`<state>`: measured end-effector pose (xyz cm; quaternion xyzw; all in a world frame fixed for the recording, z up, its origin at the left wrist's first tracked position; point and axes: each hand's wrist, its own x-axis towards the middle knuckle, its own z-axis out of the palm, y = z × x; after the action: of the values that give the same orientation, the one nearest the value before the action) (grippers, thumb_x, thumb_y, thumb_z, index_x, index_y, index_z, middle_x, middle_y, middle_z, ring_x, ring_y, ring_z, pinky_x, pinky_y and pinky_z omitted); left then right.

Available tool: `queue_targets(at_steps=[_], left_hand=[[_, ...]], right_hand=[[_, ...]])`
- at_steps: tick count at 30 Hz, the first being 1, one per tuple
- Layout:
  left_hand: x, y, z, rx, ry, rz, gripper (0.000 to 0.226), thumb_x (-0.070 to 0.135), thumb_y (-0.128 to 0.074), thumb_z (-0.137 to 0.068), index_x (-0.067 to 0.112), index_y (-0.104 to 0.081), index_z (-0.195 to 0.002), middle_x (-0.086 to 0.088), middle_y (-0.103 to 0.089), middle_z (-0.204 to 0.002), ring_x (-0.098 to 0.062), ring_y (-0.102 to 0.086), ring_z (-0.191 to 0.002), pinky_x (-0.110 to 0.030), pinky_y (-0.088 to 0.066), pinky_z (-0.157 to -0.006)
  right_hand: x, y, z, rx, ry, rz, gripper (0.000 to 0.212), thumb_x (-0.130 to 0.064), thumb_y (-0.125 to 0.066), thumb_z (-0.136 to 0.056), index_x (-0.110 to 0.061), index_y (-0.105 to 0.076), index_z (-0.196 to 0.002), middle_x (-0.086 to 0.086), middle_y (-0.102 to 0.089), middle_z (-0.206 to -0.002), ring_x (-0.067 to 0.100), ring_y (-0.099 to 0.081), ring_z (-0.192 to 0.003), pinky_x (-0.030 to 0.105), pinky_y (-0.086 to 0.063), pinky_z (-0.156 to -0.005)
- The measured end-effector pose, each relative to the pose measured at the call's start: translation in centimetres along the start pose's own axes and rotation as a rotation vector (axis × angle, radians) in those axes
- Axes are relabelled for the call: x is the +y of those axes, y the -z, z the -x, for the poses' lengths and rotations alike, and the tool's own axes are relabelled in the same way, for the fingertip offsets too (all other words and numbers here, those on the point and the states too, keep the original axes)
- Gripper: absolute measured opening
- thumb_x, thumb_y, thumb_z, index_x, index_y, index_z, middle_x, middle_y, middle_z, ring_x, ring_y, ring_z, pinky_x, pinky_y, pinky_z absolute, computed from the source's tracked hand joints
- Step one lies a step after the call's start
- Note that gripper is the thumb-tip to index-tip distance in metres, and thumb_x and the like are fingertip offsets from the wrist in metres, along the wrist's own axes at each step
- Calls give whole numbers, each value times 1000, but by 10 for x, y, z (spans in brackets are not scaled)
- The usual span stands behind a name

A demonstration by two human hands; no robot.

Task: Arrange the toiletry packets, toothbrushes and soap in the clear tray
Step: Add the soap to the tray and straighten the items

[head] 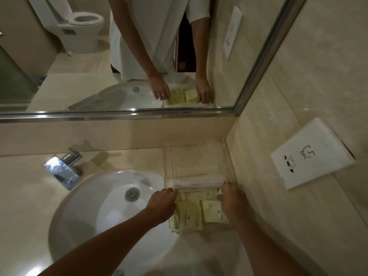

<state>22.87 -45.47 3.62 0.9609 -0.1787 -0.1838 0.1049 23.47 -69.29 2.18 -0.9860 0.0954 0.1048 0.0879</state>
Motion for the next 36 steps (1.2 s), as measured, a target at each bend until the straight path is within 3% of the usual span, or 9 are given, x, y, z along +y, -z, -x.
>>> queue_targets(at_steps=[6, 8, 15, 19, 22, 24, 26, 29, 36], left_hand=[[5, -5, 2, -4, -9, 19, 16, 11, -41, -90, 10, -50, -104, -8, -60, -102, -24, -58, -85, -32, -44, -70], [5, -5, 3, 0, -11, 24, 16, 13, -41, -91, 10, -50, -104, -8, -60, -102, -23, -58, -84, -31, -43, -68], [6, -2, 4, 9, -10, 33, 16, 13, -42, -91, 10, -49, -105, -8, -59, -103, -23, -57, -85, -31, -41, -68], [5, -12, 7, 77, -78, 23, 22, 22, -46, -92, 12, -49, -111, -7, -57, -111, -22, -54, -90, -31, -44, -74], [7, -27, 11, 104, -191, -35, 43, 41, -55, -86, 15, -47, -119, -8, -53, -120, -23, -53, -99, -35, -47, -87], [9, -37, 11, 126, -243, -77, 56, 52, -62, -77, 17, -47, -119, -10, -55, -121, -25, -55, -103, -37, -49, -88], [9, -45, 11, 119, -279, -117, 69, 60, -69, -66, 20, -46, -118, -12, -57, -123, -27, -57, -106, -39, -52, -89], [8, -50, 12, 101, -298, -171, 80, 65, -75, -54, 22, -46, -116, -10, -62, -119, -25, -62, -103, -38, -54, -86], [10, -58, 15, 113, -313, -145, 66, 54, -72, -68, 24, -43, -119, -4, -62, -115, -21, -61, -98, -36, -53, -84]], right_hand=[[3, -1, 6, -18, 4, 2, 5, -22, -61, -90, -20, -61, -94, 2, -64, -97, 20, -62, -87, 35, -55, -72], [2, -1, 6, -3, -18, -2, 8, -19, -64, -87, -21, -63, -95, 1, -66, -96, 20, -64, -85, 36, -57, -71], [5, -6, 6, 52, 21, -29, 19, -19, -67, -84, -17, -62, -103, 5, -60, -114, 24, -59, -100, 35, -49, -82], [1, -3, 10, 73, 43, -61, 25, -38, -62, -88, -18, -63, -103, 2, -60, -114, 23, -60, -100, 37, -51, -79], [-2, 2, 21, 46, 119, -105, 46, -61, -58, -79, -21, -63, -102, -1, -62, -108, 21, -62, -97, 34, -50, -80], [0, 6, 32, -75, 236, -33, 63, -68, -62, -69, -25, -59, -115, -4, -59, -118, 19, -57, -108, 34, -48, -89], [4, 10, 40, -188, 310, 80, 79, -67, -67, -66, -27, -48, -132, -6, -50, -133, 17, -48, -122, 35, -42, -98], [6, 14, 44, -261, 347, 149, 86, -59, -72, -68, -27, -36, -140, -6, -45, -138, 18, -43, -125, 34, -39, -100], [5, 16, 40, -374, 419, 32, 82, -33, -75, -76, -26, -33, -146, -4, -37, -148, 17, -33, -136, 29, -25, -111]])
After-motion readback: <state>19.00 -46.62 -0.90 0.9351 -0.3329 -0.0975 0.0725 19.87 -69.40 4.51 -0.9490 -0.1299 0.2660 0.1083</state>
